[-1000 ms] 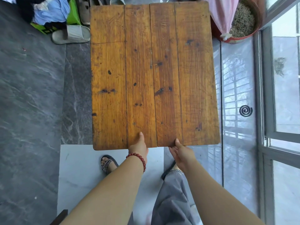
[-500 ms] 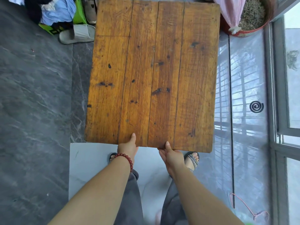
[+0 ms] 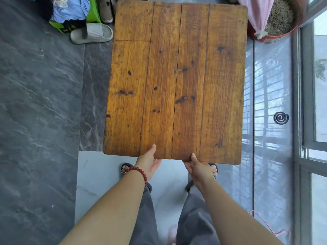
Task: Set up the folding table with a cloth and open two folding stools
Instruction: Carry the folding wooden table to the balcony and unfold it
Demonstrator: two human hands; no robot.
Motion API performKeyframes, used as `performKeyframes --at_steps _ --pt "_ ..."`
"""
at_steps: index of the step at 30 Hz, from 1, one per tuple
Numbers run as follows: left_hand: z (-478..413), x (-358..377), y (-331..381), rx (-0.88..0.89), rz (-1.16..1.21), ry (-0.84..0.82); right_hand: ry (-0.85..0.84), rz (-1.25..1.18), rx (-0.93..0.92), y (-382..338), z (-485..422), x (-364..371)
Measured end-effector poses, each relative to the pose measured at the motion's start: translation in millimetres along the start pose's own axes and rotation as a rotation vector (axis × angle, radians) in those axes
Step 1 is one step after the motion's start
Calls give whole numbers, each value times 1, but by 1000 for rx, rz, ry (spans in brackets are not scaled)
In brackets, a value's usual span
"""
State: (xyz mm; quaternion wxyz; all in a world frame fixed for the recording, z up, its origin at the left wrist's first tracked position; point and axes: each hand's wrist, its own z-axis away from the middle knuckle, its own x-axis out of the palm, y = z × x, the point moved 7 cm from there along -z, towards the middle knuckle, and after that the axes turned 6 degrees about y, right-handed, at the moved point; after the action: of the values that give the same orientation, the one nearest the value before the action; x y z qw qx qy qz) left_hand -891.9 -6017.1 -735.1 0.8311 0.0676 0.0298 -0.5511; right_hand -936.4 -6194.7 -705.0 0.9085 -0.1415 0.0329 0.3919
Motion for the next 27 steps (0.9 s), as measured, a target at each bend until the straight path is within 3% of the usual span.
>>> performKeyframes --at_steps 4,10,15,19,27 --pt "3 3 -17 -22 -32 13 50 15 24 -6 6 -13" --pt "8 5 -15 -9 -62 38 -23 -31 98 -7 6 -11" --pt "32 9 -13 -54 -365 27 -40 17 98 -3 5 -19" --pt "48 9 -9 -91 -469 14 -72 77 108 3 14 -20" --pt "87 30 21 146 -462 -108 -108 158 10 -16 46 -12"
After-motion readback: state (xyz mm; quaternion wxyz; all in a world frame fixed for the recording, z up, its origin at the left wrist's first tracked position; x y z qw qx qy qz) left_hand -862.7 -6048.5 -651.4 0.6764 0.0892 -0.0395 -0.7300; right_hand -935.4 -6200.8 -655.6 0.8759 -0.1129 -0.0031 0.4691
